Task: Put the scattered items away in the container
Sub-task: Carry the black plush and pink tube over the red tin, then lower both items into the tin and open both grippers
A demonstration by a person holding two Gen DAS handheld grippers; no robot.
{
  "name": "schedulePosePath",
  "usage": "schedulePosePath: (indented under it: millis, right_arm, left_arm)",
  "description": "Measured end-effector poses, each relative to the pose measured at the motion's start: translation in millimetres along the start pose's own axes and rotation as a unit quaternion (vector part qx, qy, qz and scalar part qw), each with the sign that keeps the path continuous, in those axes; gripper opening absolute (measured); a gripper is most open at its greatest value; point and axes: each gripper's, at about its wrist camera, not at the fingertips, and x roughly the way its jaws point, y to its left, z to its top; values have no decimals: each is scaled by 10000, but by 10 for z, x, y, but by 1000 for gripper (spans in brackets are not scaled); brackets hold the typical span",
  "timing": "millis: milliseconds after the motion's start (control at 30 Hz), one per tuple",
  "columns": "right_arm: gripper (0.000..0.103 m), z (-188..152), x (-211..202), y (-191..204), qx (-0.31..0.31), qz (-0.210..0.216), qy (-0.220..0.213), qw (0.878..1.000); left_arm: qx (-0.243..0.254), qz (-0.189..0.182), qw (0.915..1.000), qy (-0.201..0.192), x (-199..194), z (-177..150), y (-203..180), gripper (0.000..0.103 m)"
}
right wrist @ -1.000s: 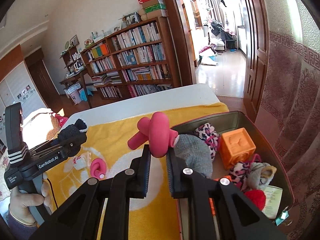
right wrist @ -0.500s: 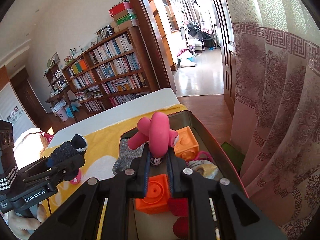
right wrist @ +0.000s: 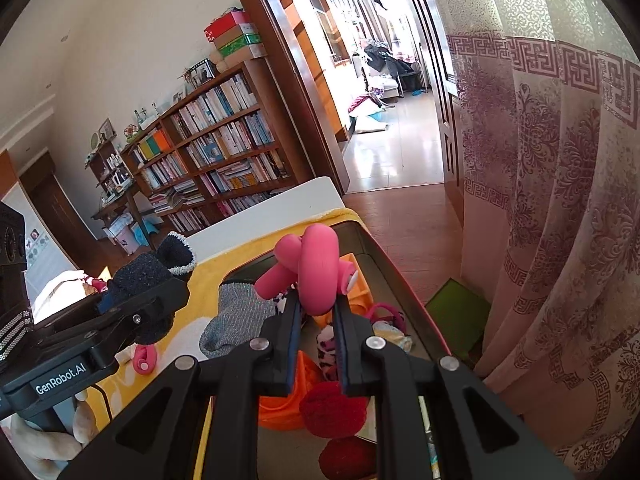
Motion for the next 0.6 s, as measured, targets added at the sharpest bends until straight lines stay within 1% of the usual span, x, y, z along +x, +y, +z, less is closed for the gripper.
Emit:
schedulePosePath:
  millis: [133, 167, 200, 233, 267, 333, 433, 467, 600]
  right_arm:
    - [17, -1, 9, 2, -48, -20, -33, 10000]
    - [17, -4, 14, 4, -62, -13, -24, 10000]
    - [17, -6, 25, 7, -87, -9, -7, 10000]
    - [17, -10, 38, 13, -123, -2, 23, 9999]
    - [18, -17, 53, 19, -152, 19, 60, 9999]
    - [20, -35, 82, 3, -141, 65, 125, 9998]
    - [33, -56, 108, -41, -61, 95, 186, 9998]
    - [34, -60, 109, -51, -32, 102, 189, 9998]
    - [34, -61, 106, -42, -20, 90, 191, 9998]
  left_arm:
    - [-5, -95, 9999, 34, 102, 87, -67, 54]
    - [-42, -140, 9999, 75, 134, 108, -72, 55]
    - [-94, -185, 9997, 127, 164, 123, -68, 65]
    - [-173, -206, 9996, 128, 178, 123, -54, 81]
    - [-269, -205, 9994, 69, 172, 124, -34, 85]
    - [-360, -233, 9991, 30, 162, 127, 2, 85]
    - [-377, -170, 9991, 30, 149, 106, 53, 85]
    - [-386, -153, 9991, 38, 145, 96, 73, 85]
    - [-462, -115, 9989, 52, 123, 59, 148, 85]
